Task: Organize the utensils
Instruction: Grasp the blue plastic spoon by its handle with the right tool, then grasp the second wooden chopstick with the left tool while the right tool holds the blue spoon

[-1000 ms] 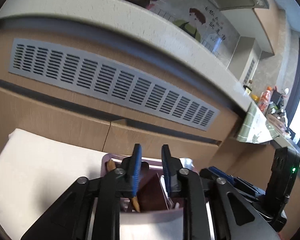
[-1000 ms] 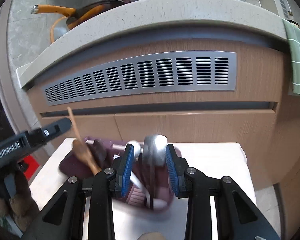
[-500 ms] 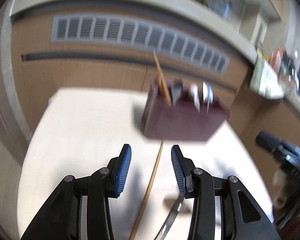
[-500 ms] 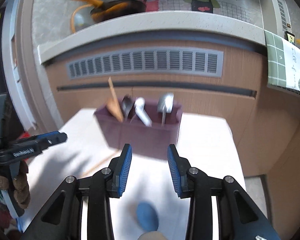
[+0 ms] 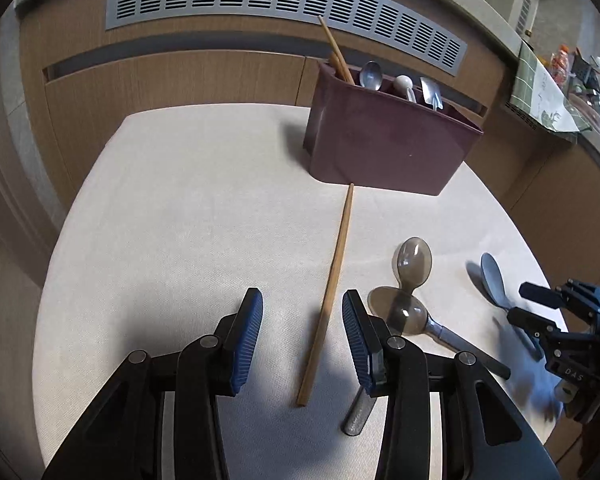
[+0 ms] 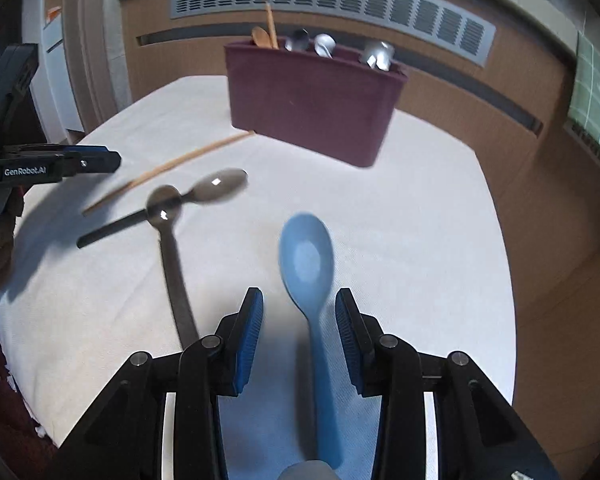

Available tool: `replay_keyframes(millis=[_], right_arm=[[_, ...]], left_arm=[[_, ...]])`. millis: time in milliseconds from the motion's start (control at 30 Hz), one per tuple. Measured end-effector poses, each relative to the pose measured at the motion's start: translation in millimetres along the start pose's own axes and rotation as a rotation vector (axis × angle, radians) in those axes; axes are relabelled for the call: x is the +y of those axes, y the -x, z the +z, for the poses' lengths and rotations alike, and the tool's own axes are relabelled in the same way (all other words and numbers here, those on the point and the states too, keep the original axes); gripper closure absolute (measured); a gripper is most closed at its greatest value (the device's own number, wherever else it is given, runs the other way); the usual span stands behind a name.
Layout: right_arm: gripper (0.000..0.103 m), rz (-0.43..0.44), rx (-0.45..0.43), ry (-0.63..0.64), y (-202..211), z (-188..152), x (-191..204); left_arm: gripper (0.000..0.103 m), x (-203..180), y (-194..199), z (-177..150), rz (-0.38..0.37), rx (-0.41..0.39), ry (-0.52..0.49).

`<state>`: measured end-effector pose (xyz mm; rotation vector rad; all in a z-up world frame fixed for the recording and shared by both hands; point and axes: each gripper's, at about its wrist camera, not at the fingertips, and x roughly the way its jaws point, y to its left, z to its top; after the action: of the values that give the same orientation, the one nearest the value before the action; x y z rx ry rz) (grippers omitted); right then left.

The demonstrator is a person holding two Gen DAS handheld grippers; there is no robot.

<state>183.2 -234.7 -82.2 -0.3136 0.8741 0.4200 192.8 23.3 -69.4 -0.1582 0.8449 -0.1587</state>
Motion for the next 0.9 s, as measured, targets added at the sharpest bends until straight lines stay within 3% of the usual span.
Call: replay_keyframes(millis=[133, 500, 533, 633, 733, 800, 900], right_arm=[[0.067, -0.004, 0.051, -0.035, -16, 0, -11], [0.067, 0.018, 0.027, -0.07, -35, 24, -12], [0.073, 0.014, 0.024, -0.079, -35, 25, -12], [0.073, 0.015, -0.005, -0.119, -28, 26, -15], [0.073, 0.037, -0.03, -0.167, -19, 27, -21], [0.073, 0.033, -0.044, -0.182, -12, 26, -22], [0.073, 0.029, -0.062, -0.189, -2, 22, -20]], left_arm=[[0.06, -1, -3, 1, -0.008, 0.007, 0.0], [0.061, -8, -9, 0, -0.029, 0.043, -0.053], [0.062, -9, -10, 0, -0.028, 0.044, -0.06], [0.073, -11, -17, 5, -0.032, 0.058, -0.086], [0.073, -19, -29, 14, -0.042, 0.093, -0.133], [0.074, -25, -39, 20, -0.023, 0.116, -0.177], [0.086, -30, -50, 25, 0.026, 0.144, -0.211]])
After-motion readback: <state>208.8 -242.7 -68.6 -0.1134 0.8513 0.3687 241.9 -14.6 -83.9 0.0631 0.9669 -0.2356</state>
